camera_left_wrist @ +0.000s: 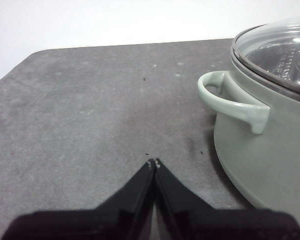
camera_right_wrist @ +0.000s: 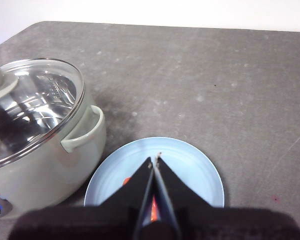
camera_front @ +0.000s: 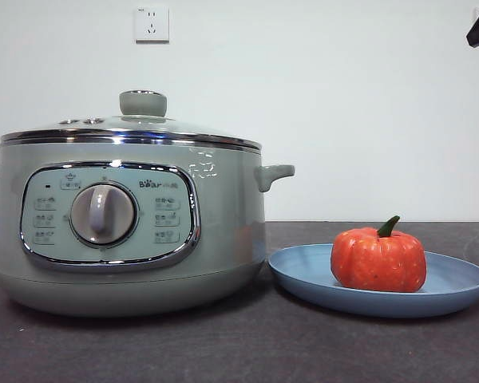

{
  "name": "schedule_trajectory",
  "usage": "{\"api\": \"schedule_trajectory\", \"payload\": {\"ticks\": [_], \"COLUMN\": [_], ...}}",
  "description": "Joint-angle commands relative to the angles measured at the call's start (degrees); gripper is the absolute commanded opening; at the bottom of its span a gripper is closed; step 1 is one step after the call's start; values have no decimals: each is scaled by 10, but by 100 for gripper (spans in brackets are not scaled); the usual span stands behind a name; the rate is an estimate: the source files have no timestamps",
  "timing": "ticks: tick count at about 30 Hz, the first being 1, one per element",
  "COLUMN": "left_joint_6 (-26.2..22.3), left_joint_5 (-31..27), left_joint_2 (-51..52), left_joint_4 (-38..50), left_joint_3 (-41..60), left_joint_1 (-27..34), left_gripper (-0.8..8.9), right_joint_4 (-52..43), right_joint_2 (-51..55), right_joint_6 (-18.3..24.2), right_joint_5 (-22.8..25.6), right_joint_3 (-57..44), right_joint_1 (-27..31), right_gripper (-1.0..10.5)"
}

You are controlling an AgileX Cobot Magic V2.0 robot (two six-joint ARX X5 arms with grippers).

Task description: Take the pumpkin out from the steamer,put the pumpkin in the blue plate,close the lid

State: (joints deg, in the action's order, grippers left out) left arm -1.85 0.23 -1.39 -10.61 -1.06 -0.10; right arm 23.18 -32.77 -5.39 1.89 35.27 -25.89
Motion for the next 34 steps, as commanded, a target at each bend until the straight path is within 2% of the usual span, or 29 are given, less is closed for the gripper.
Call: {"api": "schedule_trajectory", "payload": {"ticks": [1,20,23,25,29,34], "left_joint_6": [5,5,5,5,5,5], "left_joint_5": [0,0,0,0,0,0], "left_joint_2": [0,0,0,0,0,0], "left_joint_4": [-2,-2,-2,-2,-2,-2], "left_joint_3": [7,7,7,7,7,7], "left_joint_1": [2,2,2,2,2,2], "left_gripper": [-2,-2,-2,-2,-2,-2], "right_joint_4": [-2,-1,18,62,136,50], "right_joint_2": [0,0,2,21,87,177], "right_joint_6": [-5,-4,45,52,72,86], "right_joint_5": [0,0,0,2,10,-25], "right_joint_3": [-3,-3,-3,-4,-8,-46], "right_joint_1": [0,0,0,2,58,169], "right_gripper": [-16,-16,-16,-16,-16,-16]}}
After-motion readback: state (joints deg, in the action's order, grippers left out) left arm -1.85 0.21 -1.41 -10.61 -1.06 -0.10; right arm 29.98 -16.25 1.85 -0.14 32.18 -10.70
